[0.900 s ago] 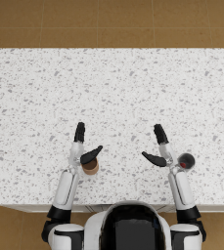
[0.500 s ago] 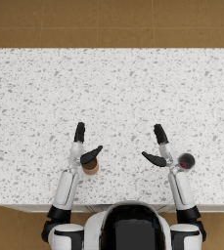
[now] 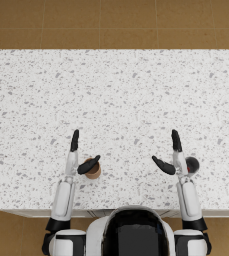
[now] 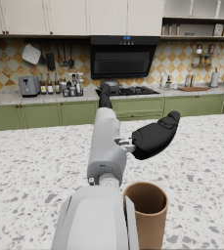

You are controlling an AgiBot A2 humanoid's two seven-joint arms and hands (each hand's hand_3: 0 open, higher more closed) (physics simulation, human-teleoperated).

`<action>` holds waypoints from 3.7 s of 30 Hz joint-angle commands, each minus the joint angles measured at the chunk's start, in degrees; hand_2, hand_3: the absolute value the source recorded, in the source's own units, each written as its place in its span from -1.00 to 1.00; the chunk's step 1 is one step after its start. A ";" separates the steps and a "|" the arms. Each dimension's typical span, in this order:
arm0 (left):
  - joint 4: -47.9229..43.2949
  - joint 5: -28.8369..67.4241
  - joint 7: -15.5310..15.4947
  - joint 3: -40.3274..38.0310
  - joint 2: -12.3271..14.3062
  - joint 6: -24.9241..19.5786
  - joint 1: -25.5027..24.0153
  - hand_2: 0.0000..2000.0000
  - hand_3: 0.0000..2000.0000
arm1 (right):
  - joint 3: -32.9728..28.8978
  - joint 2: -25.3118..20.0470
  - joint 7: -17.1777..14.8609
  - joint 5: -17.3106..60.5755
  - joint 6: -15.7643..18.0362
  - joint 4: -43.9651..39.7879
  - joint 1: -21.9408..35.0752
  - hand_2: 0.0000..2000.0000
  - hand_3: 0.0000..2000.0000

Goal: Pick up two cups and pour the berry on the right into the cup on the left

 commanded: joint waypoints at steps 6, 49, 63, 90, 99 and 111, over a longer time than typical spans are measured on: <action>-2.60 8.33 -0.07 -2.74 -0.23 -0.07 -4.05 -1.00 -1.00 | -8.92 -0.24 0.07 8.32 -0.06 3.08 -4.64 -1.00 -1.00; 4.14 27.39 -0.08 2.49 1.42 -0.08 -14.44 -1.00 -1.00 | -19.51 -7.29 0.09 25.53 -0.13 -12.45 -15.91 -1.00 -1.00; 10.86 27.41 -0.40 6.11 1.77 0.05 -12.75 -1.00 -1.00 | -17.06 -6.90 0.53 25.52 1.73 -20.04 -14.36 -1.00 -1.00; 0.45 34.44 -0.15 11.46 8.83 -2.76 -2.21 1.00 0.28 | -1.93 -6.80 0.24 38.35 4.18 6.01 2.85 1.00 0.28; 1.32 35.59 -0.17 13.65 10.64 -2.92 -0.70 1.00 0.28 | 4.20 -12.50 0.33 54.89 4.45 4.47 12.33 1.00 0.28; 2.95 35.64 -0.15 13.93 11.74 -3.03 -0.39 1.00 0.28 | 9.77 -14.75 0.44 76.99 4.90 6.55 14.33 1.00 0.28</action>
